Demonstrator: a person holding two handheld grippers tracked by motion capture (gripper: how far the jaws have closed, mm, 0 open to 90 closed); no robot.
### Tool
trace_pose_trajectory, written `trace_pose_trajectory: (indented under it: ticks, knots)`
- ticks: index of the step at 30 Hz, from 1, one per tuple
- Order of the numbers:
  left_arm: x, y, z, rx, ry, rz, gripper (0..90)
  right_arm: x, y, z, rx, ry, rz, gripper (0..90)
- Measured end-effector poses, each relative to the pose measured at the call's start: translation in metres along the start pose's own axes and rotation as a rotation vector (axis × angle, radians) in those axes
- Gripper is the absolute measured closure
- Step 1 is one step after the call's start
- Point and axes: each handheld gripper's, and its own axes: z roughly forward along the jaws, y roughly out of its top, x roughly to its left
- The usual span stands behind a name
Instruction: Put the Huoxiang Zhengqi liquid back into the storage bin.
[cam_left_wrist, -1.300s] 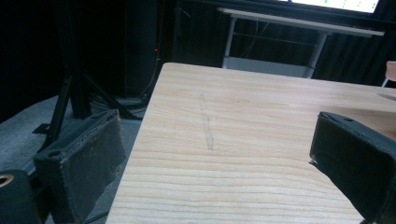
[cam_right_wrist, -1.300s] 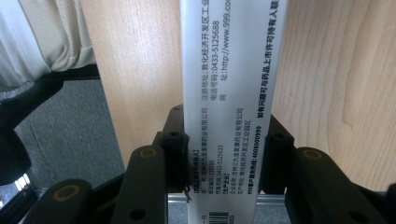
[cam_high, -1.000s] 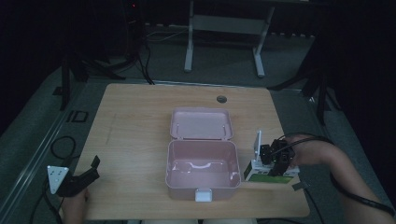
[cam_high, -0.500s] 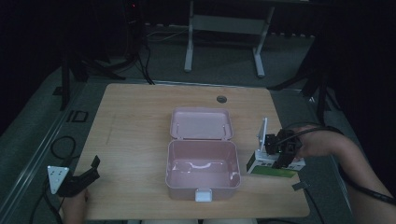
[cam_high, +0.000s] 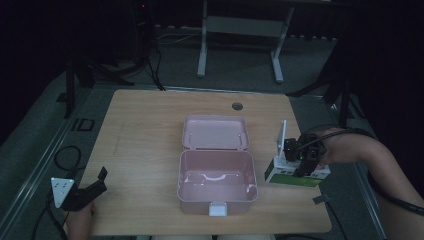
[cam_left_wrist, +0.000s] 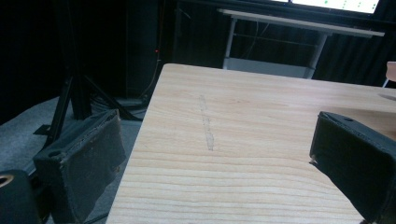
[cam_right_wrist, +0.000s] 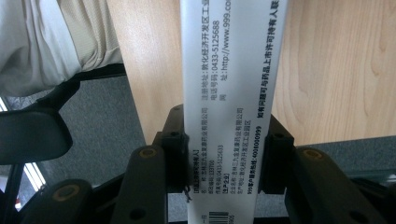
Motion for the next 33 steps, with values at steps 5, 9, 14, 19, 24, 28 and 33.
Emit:
trace_pose_trajectory:
  ticks: [5, 9, 14, 19, 24, 28, 33]
  knots:
    - [0.0, 0.0, 0.0, 0.001, 0.002, 0.004, 3.0, 0.002, 0.0, -0.01, 0.004, -0.01, 0.011, 61.9]
    - [-0.001, 0.0, 0.0, 0.005, 0.004, 0.01, 3.0, 0.002, 0.001, -0.019, -0.006, -0.011, 0.024, 61.9]
    - [-0.001, 0.0, 0.0, 0.005, 0.005, 0.011, 3.0, 0.002, 0.006, -0.027, -0.012, -0.022, 0.027, 61.9]
    - [-0.001, 0.0, 0.0, 0.002, 0.005, 0.007, 3.0, 0.002, 0.016, -0.031, 0.0, -0.026, 0.02, 61.9]
    - [-0.001, 0.0, 0.0, 0.0, 0.004, 0.006, 3.0, 0.002, 0.03, -0.036, -0.012, -0.018, -0.001, 61.9]
    - [-0.001, 0.0, 0.0, 0.001, 0.003, 0.009, 3.0, 0.002, 0.041, -0.038, -0.015, -0.015, -0.011, 61.9]
    - [-0.001, 0.0, 0.0, 0.004, 0.0, 0.015, 3.0, 0.004, 0.058, -0.039, -0.006, -0.014, -0.03, 61.9]
